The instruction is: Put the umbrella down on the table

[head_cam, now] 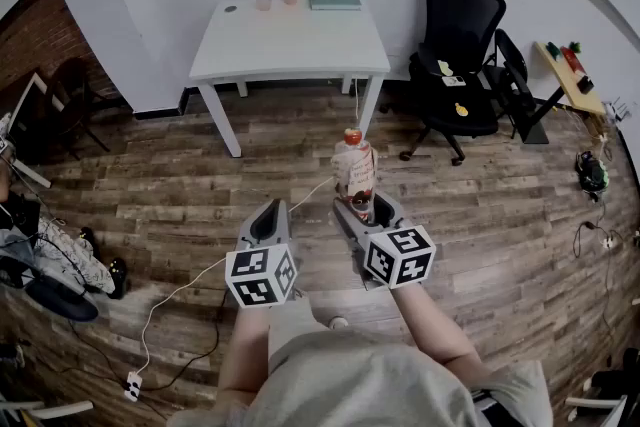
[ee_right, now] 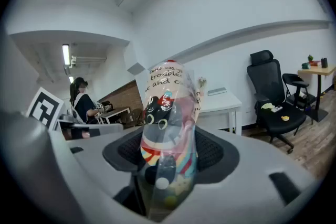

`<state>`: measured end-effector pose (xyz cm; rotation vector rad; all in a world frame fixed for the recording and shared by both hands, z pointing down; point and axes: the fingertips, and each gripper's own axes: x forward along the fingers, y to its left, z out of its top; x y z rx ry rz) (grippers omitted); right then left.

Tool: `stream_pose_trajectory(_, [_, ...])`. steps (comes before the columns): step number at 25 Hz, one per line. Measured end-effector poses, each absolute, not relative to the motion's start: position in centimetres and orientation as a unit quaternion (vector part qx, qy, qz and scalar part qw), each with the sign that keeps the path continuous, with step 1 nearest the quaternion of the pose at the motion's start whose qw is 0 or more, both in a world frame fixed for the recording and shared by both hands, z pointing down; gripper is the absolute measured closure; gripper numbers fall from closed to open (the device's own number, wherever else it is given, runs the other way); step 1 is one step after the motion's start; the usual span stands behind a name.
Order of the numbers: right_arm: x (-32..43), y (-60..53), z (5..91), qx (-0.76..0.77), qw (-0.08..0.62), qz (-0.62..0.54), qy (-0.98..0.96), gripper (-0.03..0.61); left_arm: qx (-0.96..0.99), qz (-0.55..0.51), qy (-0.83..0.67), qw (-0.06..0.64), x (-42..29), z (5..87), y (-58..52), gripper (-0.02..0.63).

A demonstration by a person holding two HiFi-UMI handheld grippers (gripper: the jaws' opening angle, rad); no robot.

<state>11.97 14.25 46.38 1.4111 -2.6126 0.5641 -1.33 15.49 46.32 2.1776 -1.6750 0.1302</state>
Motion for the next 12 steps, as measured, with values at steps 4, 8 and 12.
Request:
stream_pose_trajectory(4, [16.7, 20.3, 45.7, 0.473, 0.063, 0.179, -0.860, 0.310, 0.778, 0.044, -0.594, 0.201, 3.3, 45.8, 21.8, 0.606])
stream_pose_trajectory(8, [19.3, 24.6, 45.3, 0.475, 0.053, 0.177, -0.861, 0.310, 0.777, 0.043, -0.598, 0.191, 5.3, 45.2, 26.3, 0.606])
stream_pose_trajectory(12, [20.7, 27.2, 45.1, 0.473, 0.042, 0.174, -0.863, 0.310, 0.775, 0.042, -0.604, 0.181, 6.2, 44.8, 29.1, 0.606])
